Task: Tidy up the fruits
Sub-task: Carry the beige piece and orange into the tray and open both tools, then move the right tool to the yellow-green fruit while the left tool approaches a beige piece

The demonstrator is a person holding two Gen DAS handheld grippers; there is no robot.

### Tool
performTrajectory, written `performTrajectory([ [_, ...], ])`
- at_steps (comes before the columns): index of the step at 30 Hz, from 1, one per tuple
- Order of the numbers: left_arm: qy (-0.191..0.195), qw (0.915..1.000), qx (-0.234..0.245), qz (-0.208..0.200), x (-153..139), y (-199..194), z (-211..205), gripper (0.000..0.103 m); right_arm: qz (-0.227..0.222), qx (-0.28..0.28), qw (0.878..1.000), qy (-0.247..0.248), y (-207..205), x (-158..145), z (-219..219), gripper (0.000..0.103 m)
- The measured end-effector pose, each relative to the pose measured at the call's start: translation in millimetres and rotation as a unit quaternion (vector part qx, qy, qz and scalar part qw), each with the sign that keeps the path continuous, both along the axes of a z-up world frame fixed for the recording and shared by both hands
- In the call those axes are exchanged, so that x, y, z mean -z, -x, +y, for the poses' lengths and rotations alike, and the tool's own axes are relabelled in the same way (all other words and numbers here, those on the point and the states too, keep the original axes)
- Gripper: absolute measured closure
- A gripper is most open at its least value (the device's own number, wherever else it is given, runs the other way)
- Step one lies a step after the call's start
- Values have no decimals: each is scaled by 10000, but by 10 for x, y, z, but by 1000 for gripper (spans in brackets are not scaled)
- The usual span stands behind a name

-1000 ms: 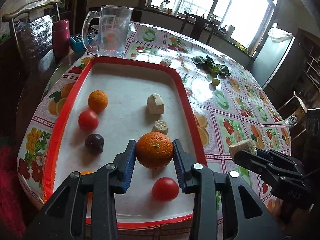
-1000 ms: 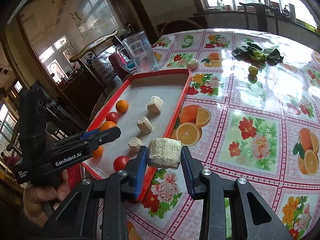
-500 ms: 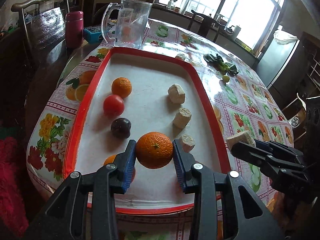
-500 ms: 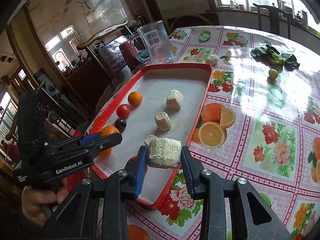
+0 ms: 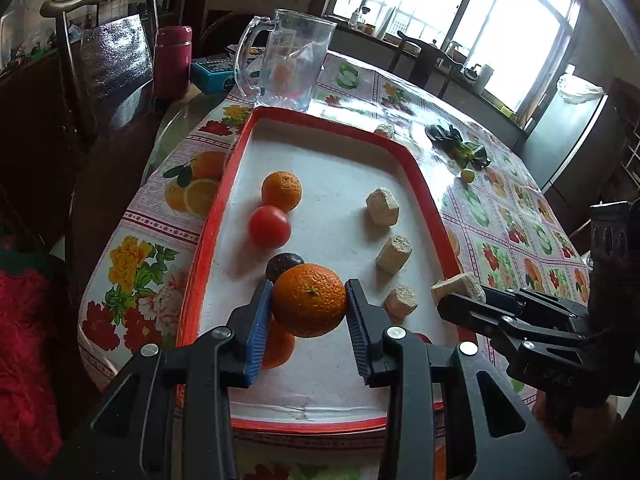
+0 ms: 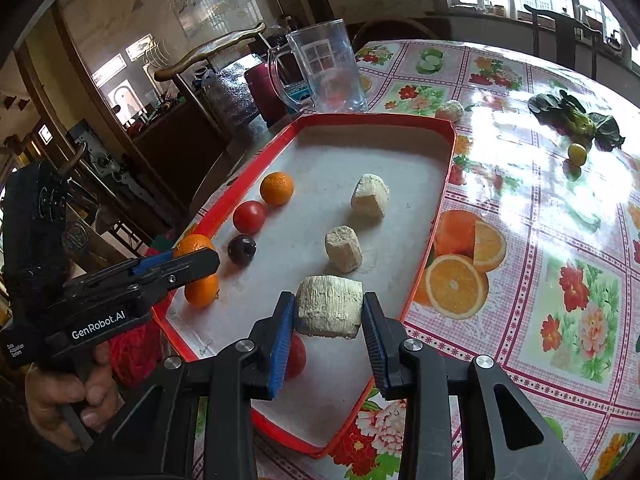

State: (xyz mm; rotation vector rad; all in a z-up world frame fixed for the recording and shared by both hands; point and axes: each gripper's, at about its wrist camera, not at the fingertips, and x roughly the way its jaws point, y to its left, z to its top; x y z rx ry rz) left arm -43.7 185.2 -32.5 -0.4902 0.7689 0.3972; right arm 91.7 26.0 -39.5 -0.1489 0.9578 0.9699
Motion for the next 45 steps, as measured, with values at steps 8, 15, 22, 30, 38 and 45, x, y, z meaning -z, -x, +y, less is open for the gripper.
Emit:
performTrajectory([
  [8,71,9996,-225,156,118,61,206,69,1,-44,9999,143,-64,122,85,69],
  [15,38,9991,-133,394,251,-59,164,69,70,-65,9999,130,-85,115,88,69],
  [22,94,9990,-143,421,231,-47,161,68,215,-9,9998,4,-119,98,33,64],
  [30,-13,9991,-131,396,143,-60,74,54,209,65,9997,-142,-130,15,-103,60],
  [38,-94,9996,-40,275,9,-142,-34,48,166,294,9992,-229,-230,-62,-325,58],
  [45,-201,9995,132,217,-99,-293,-151,48,195,520,9982,-240,-346,-60,-502,57],
])
